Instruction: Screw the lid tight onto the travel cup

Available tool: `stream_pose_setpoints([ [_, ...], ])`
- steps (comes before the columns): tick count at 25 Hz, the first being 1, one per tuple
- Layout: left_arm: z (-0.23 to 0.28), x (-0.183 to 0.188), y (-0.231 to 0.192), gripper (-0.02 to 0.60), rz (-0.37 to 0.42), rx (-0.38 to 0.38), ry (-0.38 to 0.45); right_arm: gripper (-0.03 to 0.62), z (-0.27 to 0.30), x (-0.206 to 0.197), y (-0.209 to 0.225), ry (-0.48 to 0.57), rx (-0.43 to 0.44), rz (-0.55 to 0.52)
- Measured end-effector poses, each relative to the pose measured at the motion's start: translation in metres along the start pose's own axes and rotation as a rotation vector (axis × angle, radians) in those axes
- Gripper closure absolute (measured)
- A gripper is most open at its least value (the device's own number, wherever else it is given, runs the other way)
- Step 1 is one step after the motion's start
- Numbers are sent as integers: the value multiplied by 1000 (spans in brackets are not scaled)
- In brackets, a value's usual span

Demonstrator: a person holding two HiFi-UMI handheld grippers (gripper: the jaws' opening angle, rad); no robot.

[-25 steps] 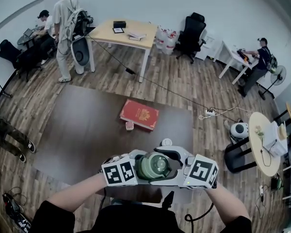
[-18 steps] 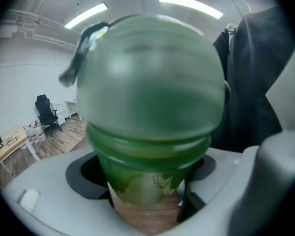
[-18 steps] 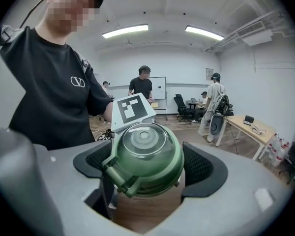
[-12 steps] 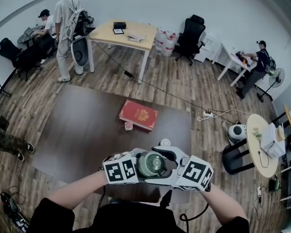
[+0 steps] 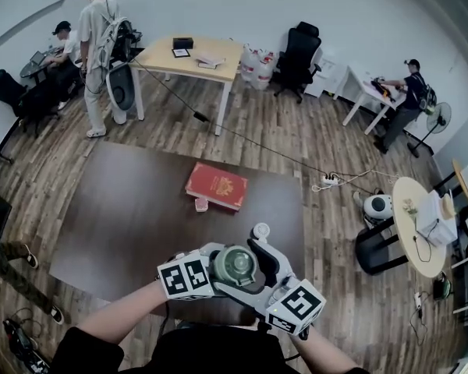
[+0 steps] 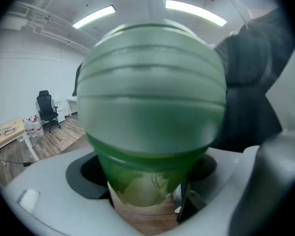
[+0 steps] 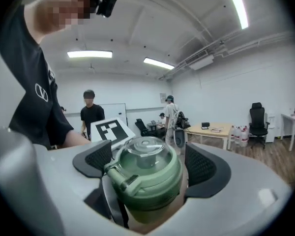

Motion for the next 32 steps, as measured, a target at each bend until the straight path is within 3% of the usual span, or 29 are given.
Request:
stream_pose_setpoints([
  [3, -4, 2, 7, 166, 1, -59, 49, 125, -20, 12, 0, 64, 162, -45],
  [6, -7, 7, 16, 167, 28, -102, 64, 126, -35, 6, 1, 30, 313, -128],
  [9, -6, 9, 24, 166, 46, -158, 60, 131, -39, -3, 3, 1, 462, -133],
  [12, -5, 9, 28, 166, 54, -185, 34, 150, -37, -5, 1, -7, 555, -131],
  [13, -5, 10, 27, 167, 55, -183, 28, 196, -35, -5, 0, -11, 563, -125],
  [15, -7, 10, 23, 166, 46, -166, 30, 210, -31, -3, 0, 0, 540, -116],
  [17, -9, 8, 14, 167, 26, -129, 37, 214, -25, -3, 2, 31, 460, -115],
  [19, -11, 6, 5, 167, -2, -85, 44, 215, -20, -3, 4, 63, 312, -76],
  [24, -9, 3, -12, 169, -85, -14, 59, 218, -10, -5, 4, 68, -176, 64],
  [26, -8, 2, -13, 169, -94, -5, 63, 218, -8, -7, 1, 59, -282, 60],
  [29, -8, 3, -16, 169, -97, -4, 70, 214, -7, -7, 0, 75, -264, 32],
  [32, -12, 5, -17, 168, -106, -19, 82, 200, -13, -5, 4, 123, -71, 43],
])
Point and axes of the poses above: the fingertips, and each gripper's own axes: z forward along the fingers, y to its right, x out of its top, the point moved 3 cm from there along -z, backward along the fingers, and after that the axes turned 4 degrees about -x, right-handed, at the moved point
